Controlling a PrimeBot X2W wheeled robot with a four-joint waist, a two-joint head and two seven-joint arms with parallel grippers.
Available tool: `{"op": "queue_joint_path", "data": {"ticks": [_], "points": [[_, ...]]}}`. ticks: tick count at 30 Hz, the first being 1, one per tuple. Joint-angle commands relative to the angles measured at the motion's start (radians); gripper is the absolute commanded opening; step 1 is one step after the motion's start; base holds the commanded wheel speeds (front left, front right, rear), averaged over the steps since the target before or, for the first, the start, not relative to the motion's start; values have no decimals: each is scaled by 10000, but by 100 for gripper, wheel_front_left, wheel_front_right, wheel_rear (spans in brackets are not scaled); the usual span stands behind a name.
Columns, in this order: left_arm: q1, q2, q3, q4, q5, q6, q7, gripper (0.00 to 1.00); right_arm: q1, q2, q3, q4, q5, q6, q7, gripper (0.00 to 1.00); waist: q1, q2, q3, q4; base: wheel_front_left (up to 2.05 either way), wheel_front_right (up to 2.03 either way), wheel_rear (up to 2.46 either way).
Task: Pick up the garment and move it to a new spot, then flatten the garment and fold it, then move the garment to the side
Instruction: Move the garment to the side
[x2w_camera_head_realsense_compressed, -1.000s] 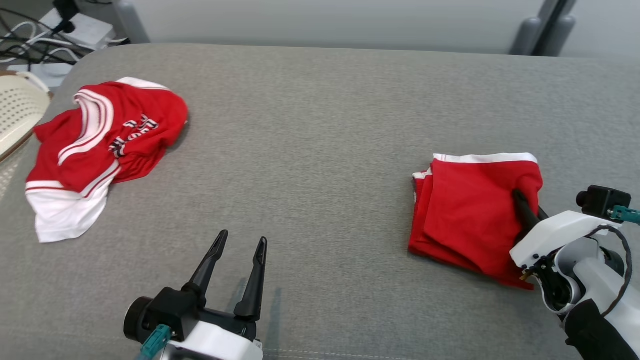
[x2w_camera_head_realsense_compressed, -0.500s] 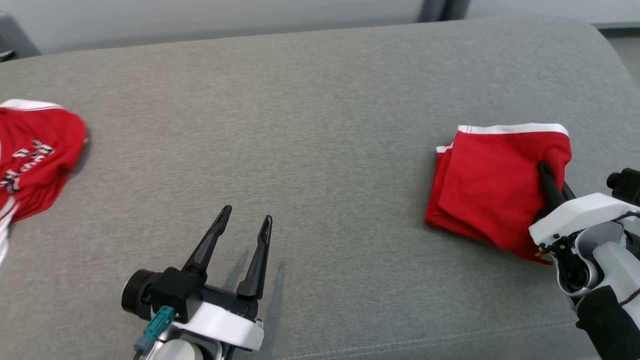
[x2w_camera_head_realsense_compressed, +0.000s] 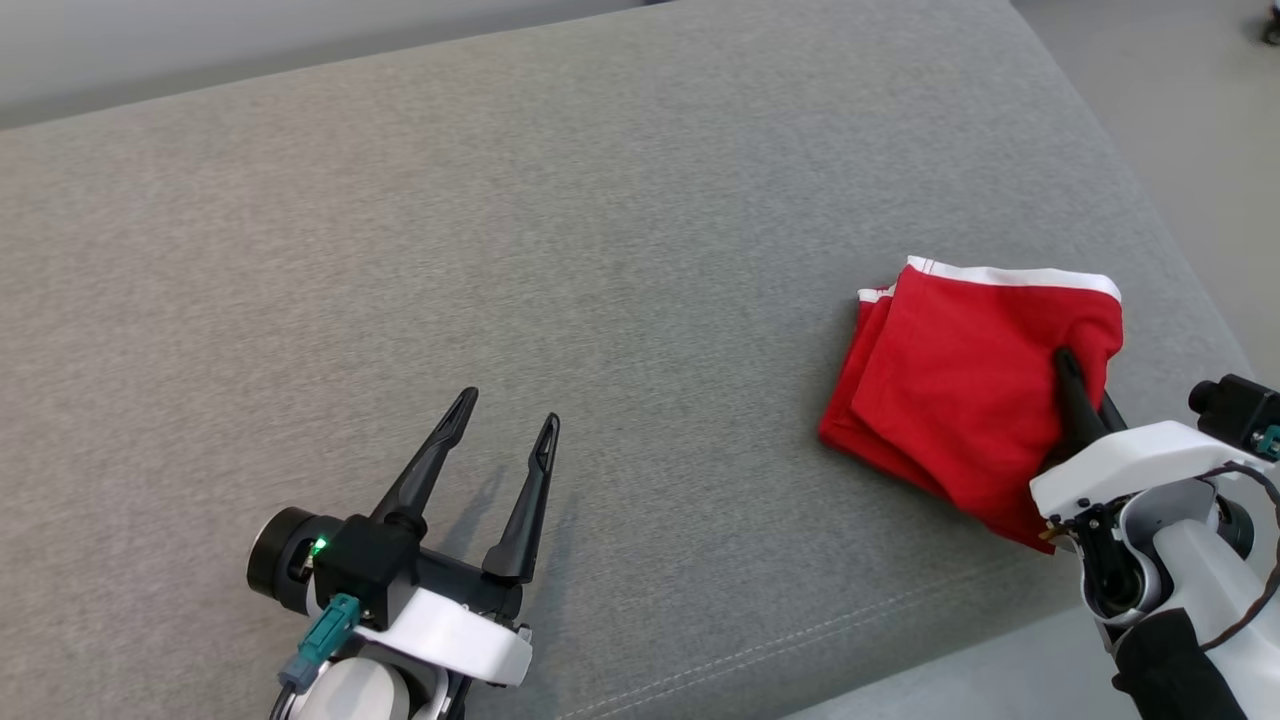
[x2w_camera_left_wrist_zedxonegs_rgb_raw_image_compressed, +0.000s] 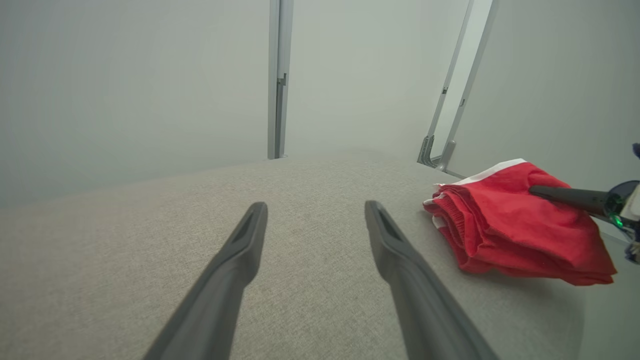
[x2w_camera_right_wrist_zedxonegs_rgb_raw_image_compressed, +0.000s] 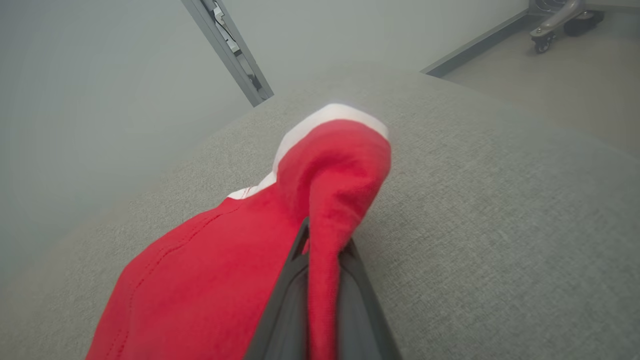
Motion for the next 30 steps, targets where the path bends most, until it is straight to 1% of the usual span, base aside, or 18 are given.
{"op": "queue_joint_path", "data": {"ticks": [1, 7, 13, 15, 18, 22, 26, 30], "points": [[-385, 28, 290, -226, 120, -53, -57, 100, 203, -9, 17, -272, -168, 0, -144, 0, 0, 0, 123, -375, 0, 0, 0], [-439, 28, 287, -184, 185, -107, -57, 100, 410, 159, -319, -370, -407, 0, -144, 0, 0, 0, 209, -873, 0, 0, 0], [-487, 28, 258, -215, 256, -140, -57, 100, 365, 315, -740, -565, -367, 0, -145, 0, 0, 0, 367, -991, 0, 0, 0], [-581, 36, 192, -325, 194, -159, -57, 100, 110, 492, -1143, -915, 169, 0, -145, 0, 0, 0, 563, -873, 0, 0, 0], [-661, 72, 176, -529, 225, -167, -57, 100, -208, 505, -1396, -1180, 440, 0, -145, 0, 0, 0, 744, -751, 0, 0, 0], [-795, 111, 189, -1062, 251, -178, -57, 100, -1123, 394, -1767, -1578, 670, 0, -145, 0, 0, 0, 1182, -435, 0, 0, 0], [-937, 136, 136, -1471, 151, -186, -57, 100, -2313, 243, -2245, -1446, 547, 0, -145, 0, 0, 0, 1713, -78, 0, 0, 0], [-1116, 295, 74, -1722, 149, -191, -57, 100, -3792, 123, -2823, -871, 203, 0, -145, 0, 0, 0, 2337, 295, 0, 0, 0]]}}
